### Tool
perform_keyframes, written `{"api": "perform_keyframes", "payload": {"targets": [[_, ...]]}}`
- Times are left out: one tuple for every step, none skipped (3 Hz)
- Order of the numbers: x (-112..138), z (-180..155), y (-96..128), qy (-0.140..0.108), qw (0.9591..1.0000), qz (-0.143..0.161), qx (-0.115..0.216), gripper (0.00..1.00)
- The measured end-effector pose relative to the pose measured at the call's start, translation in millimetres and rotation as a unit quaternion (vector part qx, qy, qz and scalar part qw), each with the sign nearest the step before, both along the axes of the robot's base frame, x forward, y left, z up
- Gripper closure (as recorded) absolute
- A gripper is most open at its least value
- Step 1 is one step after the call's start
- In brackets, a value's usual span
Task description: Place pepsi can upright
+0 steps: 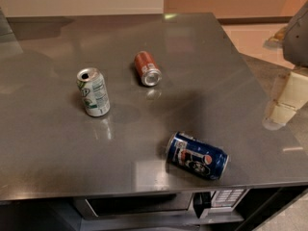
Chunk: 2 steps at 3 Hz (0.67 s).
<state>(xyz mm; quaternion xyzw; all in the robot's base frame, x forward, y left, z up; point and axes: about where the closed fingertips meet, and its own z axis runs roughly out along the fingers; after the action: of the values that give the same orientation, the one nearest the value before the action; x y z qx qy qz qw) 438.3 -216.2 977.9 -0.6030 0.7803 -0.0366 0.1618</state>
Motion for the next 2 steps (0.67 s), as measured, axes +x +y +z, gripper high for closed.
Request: {"api": "perform_keyframes", "payload": {"targets": [[0.0,0.0,0.0,0.000,1.0000,0.000,0.000,0.00],[-0.1,2.5,2.2,0.009,0.9999,0.005,0.007,0.00]]}}
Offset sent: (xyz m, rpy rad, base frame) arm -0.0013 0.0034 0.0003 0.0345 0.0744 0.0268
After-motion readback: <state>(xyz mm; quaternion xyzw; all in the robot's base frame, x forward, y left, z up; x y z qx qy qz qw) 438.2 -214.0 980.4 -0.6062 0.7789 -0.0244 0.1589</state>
